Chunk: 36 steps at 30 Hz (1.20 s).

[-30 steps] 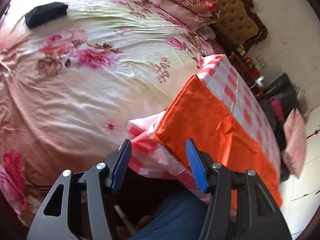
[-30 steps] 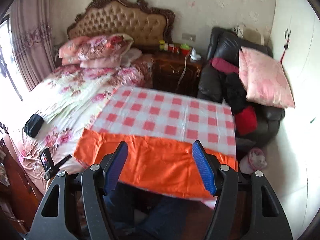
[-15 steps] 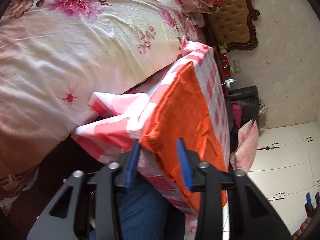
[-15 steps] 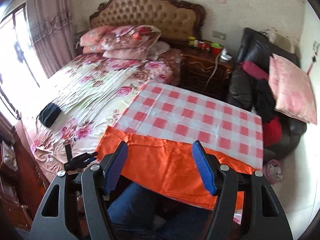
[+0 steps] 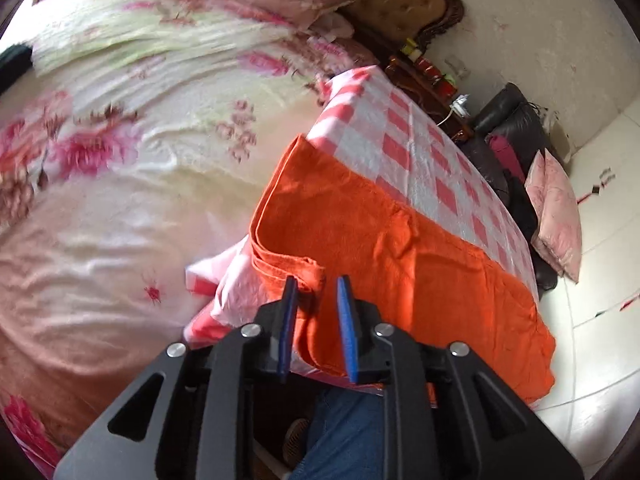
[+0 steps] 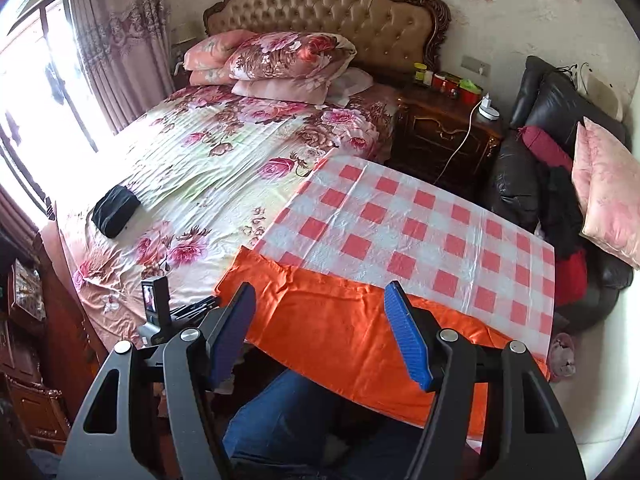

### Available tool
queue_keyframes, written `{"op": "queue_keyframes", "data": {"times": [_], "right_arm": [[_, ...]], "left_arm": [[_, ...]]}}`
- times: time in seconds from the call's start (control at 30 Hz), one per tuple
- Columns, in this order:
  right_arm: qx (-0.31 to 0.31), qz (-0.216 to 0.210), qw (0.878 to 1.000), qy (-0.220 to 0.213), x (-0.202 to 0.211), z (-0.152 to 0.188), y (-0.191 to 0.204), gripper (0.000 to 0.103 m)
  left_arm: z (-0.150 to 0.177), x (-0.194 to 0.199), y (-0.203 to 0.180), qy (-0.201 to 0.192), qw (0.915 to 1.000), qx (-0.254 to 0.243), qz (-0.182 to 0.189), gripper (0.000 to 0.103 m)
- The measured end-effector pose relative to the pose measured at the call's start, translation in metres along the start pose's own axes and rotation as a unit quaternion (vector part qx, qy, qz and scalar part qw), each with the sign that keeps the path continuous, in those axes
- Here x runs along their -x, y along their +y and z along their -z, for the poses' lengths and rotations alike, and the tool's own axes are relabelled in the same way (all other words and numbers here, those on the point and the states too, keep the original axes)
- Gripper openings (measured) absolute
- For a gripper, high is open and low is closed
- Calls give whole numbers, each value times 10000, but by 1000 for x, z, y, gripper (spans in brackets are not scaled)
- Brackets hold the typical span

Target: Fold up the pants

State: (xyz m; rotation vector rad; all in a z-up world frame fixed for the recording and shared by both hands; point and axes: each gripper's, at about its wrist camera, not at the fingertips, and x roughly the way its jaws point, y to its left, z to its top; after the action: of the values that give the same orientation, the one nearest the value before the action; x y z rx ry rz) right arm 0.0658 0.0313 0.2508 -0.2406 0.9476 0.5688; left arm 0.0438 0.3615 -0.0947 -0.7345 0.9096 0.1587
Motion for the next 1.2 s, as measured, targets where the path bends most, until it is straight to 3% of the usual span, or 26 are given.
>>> {"op": "queue_keyframes", "data": {"times": [0.07, 0.13, 0.2, 0.3, 0.37, 0.43, 0.47, 0.5, 0.53, 0.6, 0.87, 0.9, 0.97, 1.0, 1.13, 1.17, 1.2], "right_arm": [[-50, 15, 10000, -9, 2, -1, -4, 64], [-23, 32, 10000, 9, -2, -9, -4, 64], [-155, 28, 9999, 13, -5, -15, -8, 64], [-105, -123, 9999, -6, -11, -23, -1, 64], [24, -237, 9997, 31, -16, -28, 8, 64], [96, -318, 9994, 116, -20, -28, 9, 64], [74, -304, 9994, 119, -20, -28, 7, 64], [24, -279, 9996, 108, -20, -28, 2, 64], [14, -269, 9996, 95, -18, -27, -1, 64], [60, -260, 9996, 43, -14, -27, -3, 64], [80, -482, 9988, 83, -37, -48, 8, 65], [148, -514, 9986, 18, -42, -50, 11, 70], [243, -508, 9983, -124, -65, -47, 14, 79], [346, -509, 9981, 11, -92, -41, 15, 80], [446, -896, 9854, 1376, -235, 3, 12, 75], [396, -929, 9816, 1620, -270, 16, 13, 68], [290, -936, 9803, 1716, -292, 25, 12, 68]], "left_arm": [[5, -4, 18, 40, 9987, 511, -11, 44], [9, 3, 33, -158, 9968, 771, -115, 45], [11, 8, 44, -238, 9944, 1016, -147, 53], [13, 1, 55, -32, 9922, 1238, -151, 54], [17, -1, 63, 3, 9888, 1486, -112, 61], [21, -3, 67, 63, 9862, 1651, 113, 56], [21, -6, 62, 130, 9871, 1576, 243, 39], [20, -7, 55, 166, 9886, 1475, 250, 31], [19, -8, 50, 164, 9898, 1398, 208, 31], [14, -7, 37, 64, 9933, 1153, 101, 19], [0, 1, 7, -252, 9977, 458, -424, 16], [0, 1, 5, -253, 9976, 403, -500, 16], [0, 1, 3, -287, 9970, 331, -633, 15], [2, 1, 2, -318, 9968, 310, -670, 15], [9, 3, -8, -533, 9938, -21, -979, 15], [12, 5, -15, -649, 9918, -221, -1078, 15], [14, 8, -22, -772, 9898, -394, -1128, 15]]}}
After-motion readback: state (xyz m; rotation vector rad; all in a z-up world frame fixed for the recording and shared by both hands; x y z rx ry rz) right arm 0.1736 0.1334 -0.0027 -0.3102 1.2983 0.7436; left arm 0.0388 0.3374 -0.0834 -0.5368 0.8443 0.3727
